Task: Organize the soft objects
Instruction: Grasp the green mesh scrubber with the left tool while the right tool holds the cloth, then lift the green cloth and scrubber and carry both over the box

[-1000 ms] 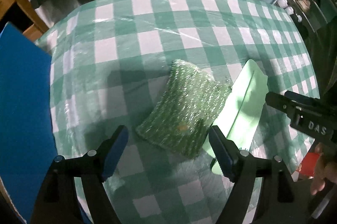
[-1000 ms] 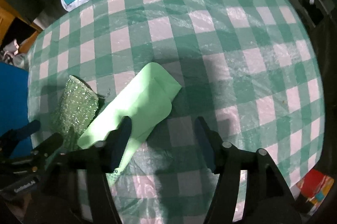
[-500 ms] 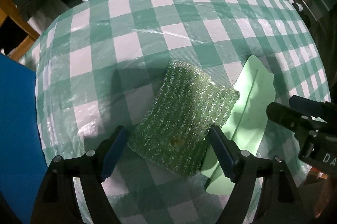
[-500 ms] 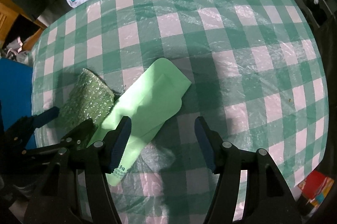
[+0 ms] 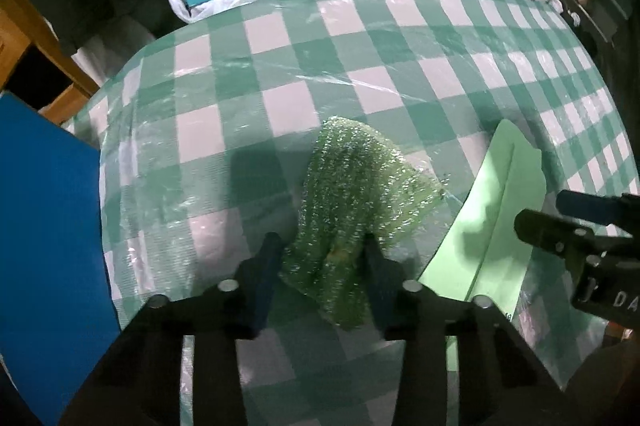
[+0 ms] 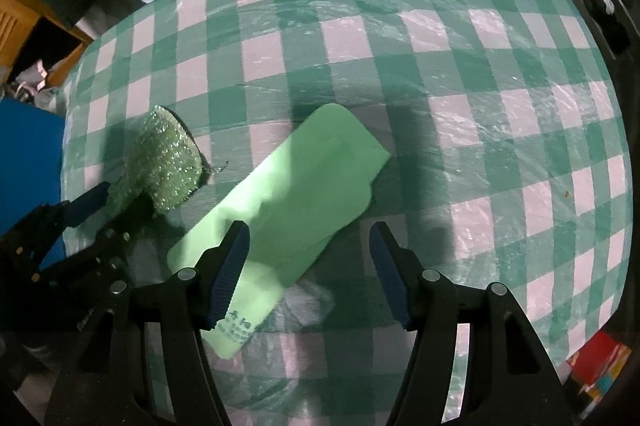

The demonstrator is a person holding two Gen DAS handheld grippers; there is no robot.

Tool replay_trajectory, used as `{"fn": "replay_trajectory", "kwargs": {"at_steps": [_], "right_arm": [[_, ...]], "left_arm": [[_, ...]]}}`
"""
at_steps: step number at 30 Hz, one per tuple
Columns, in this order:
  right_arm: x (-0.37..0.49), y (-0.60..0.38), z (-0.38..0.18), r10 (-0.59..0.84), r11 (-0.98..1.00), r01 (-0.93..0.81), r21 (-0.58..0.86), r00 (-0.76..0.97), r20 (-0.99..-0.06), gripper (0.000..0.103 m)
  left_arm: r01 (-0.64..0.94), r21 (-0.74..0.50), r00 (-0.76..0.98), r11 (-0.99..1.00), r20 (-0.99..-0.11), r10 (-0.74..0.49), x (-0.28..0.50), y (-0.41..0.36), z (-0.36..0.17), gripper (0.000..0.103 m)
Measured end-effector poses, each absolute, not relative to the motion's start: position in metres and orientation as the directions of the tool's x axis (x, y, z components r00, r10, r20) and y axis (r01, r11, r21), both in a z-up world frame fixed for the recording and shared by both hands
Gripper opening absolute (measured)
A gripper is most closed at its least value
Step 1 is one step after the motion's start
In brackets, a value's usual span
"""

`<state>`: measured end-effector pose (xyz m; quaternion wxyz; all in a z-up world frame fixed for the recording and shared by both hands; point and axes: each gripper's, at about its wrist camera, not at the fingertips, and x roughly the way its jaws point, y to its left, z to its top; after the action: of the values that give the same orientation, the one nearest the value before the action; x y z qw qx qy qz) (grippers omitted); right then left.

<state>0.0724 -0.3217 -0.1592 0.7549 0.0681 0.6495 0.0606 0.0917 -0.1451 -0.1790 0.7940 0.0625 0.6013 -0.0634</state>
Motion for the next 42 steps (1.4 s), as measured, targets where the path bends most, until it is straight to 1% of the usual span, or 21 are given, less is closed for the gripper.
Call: {"fn": "replay_trajectory", "kwargs": {"at_steps": [3, 9, 12, 15, 16, 18, 20, 22, 23, 29, 42], "right_arm": [[0.074, -0.314, -0.163, 0.174, 0.985, -0.024, 0.172, 0.145, -0.974, 0.063], [0.077, -0.290, -0.177, 0.117, 0.990, -0.088, 0.106, 0.134, -0.984, 0.063], [0.073, -0.274, -0.179, 0.055, 0.988, -0.150, 0.031, 0.158, -0.986, 0.063], [0.070, -0.269, -0.180, 0.067, 0.986, -0.159, 0.039, 0.171, -0.983, 0.063], [0.069, -0.268, -0.180, 0.068, 0.986, -0.161, 0.040, 0.173, -0.983, 0.060], [0.067, -0.265, -0.179, 0.077, 0.983, -0.178, 0.045, 0.176, -0.981, 0.048], [0.067, -0.261, -0.178, 0.083, 0.980, -0.193, 0.049, 0.173, -0.981, 0.024], [0.066, -0.259, -0.178, 0.094, 0.978, -0.201, 0.060, 0.165, -0.982, 0.012], [0.066, -0.259, -0.178, 0.103, 0.977, -0.200, 0.070, 0.158, -0.982, 0.011], [0.063, -0.258, -0.173, 0.144, 0.974, -0.198, 0.112, 0.156, -0.977, 0.009], [0.055, -0.262, -0.109, 0.209, 0.967, -0.204, 0.155, 0.272, -0.939, 0.009]], "left_arm": [[0.167, 0.001, 0.266, 0.986, -0.963, -0.044, 0.089, -0.138, -0.177, 0.029], [0.160, -0.011, 0.261, 0.987, -0.964, -0.053, 0.086, -0.133, -0.177, 0.028], [0.158, -0.017, 0.258, 0.987, -0.964, -0.058, 0.087, -0.131, -0.178, 0.028], [0.154, -0.025, 0.254, 0.988, -0.965, -0.064, 0.089, -0.128, -0.179, 0.027], [0.152, -0.027, 0.253, 0.988, -0.965, -0.066, 0.089, -0.127, -0.179, 0.027], [0.148, -0.033, 0.249, 0.988, -0.966, -0.070, 0.088, -0.125, -0.178, 0.026], [0.143, -0.040, 0.248, 0.989, -0.966, -0.074, 0.090, -0.122, -0.179, 0.025], [0.138, -0.045, 0.248, 0.989, -0.965, -0.079, 0.089, -0.120, -0.177, 0.025], [0.137, -0.047, 0.249, 0.989, -0.965, -0.080, 0.088, -0.119, -0.176, 0.025], [0.125, -0.062, 0.270, 0.990, -0.958, -0.094, 0.081, -0.112, -0.164, 0.024], [0.115, -0.073, 0.361, 0.991, -0.926, -0.110, 0.060, -0.101, -0.112, 0.024]]}}
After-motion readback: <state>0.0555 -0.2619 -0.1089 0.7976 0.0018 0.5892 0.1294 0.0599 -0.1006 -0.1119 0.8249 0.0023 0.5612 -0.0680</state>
